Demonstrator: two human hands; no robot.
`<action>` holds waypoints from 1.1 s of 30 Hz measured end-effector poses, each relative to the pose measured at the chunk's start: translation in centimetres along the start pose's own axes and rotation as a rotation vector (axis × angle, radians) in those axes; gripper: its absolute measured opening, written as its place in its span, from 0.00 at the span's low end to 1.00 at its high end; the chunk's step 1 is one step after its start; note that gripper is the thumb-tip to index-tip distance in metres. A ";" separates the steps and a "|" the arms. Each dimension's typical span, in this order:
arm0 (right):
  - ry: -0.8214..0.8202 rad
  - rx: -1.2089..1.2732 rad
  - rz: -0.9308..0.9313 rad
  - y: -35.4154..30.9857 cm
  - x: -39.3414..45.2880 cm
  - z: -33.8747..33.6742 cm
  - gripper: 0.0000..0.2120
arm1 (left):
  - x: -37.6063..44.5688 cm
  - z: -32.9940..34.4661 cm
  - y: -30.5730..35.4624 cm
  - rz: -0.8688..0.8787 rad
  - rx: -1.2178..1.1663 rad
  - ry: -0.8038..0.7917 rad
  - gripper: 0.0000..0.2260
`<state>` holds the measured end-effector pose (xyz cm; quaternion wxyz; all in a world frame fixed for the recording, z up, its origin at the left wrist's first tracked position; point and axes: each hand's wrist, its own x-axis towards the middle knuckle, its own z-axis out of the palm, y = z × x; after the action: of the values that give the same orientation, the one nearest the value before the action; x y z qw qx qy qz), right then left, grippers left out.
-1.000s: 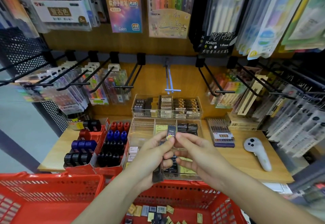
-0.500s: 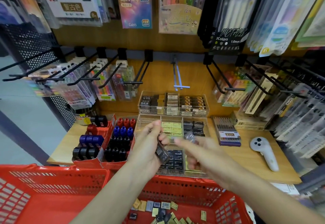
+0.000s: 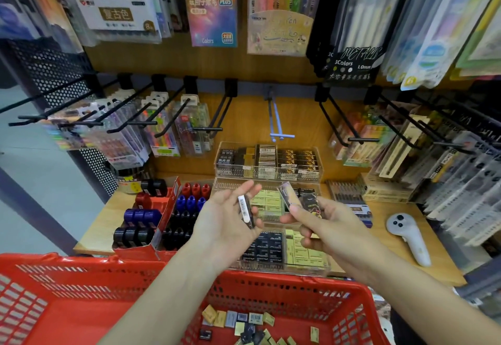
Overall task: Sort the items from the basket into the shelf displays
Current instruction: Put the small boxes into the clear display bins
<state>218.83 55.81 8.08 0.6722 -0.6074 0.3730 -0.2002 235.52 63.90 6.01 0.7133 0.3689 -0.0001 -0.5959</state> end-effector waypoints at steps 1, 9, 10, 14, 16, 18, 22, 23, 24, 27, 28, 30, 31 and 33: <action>0.005 0.019 0.005 0.0 0.1 -0.1 0.07 | 0.1 0.0 0.0 0.006 0.037 -0.021 0.14; 0.071 0.375 0.036 -0.2 0.6 -1.0 0.08 | -0.5 -0.4 -0.7 0.430 0.800 -0.036 0.25; 0.068 0.400 0.044 -0.2 0.6 -1.1 0.08 | -0.6 -0.3 -0.6 0.436 0.778 -0.025 0.20; 0.027 0.432 0.075 -0.3 0.6 -1.3 0.08 | -0.9 0.2 -0.6 0.302 0.656 -0.010 0.07; 0.003 0.377 0.067 -0.3 0.4 -1.3 0.10 | -0.9 0.7 -0.5 0.167 0.491 -0.013 0.05; -0.028 0.249 0.031 -0.3 0.2 -1.3 0.11 | -1.0 1.0 -0.3 0.057 0.434 0.003 0.12; -0.036 -0.055 -0.099 -0.4 -0.3 -0.9 0.14 | -1.1 1.0 -0.6 -0.040 0.558 -0.040 0.26; -0.038 -0.098 -0.126 -0.4 -0.3 -0.9 0.14 | -1.1 0.9 -0.8 -0.043 0.587 -0.062 0.27; -0.042 -0.124 -0.140 -0.4 -0.3 -0.9 0.14 | -1.0 0.8 -0.9 -0.040 0.614 -0.079 0.27; -0.070 0.006 -0.092 -0.2 -0.2 -0.7 0.13 | -0.7 0.4 -1.2 -0.013 0.655 -0.088 0.22; -0.076 0.095 -0.048 -0.2 0.0 -0.8 0.13 | -0.5 0.2 -1.2 0.004 0.665 -0.068 0.21; -0.063 0.203 0.059 -0.5 0.4 -1.2 0.14 | -0.3 -0.1 -1.1 0.045 0.675 -0.010 0.20; -0.054 0.250 0.115 -0.8 0.6 -1.4 0.15 | -0.2 -0.2 -1.1 0.062 0.665 0.016 0.19; -0.041 0.403 0.215 -1.0 0.7 -1.9 0.16 | 0.0 -0.3 -1.0 0.081 0.616 0.039 0.14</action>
<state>218.08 53.85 8.90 0.8048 -0.4216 0.3743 -0.1856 234.84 64.07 5.27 0.5909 0.5788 -0.1821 -0.5317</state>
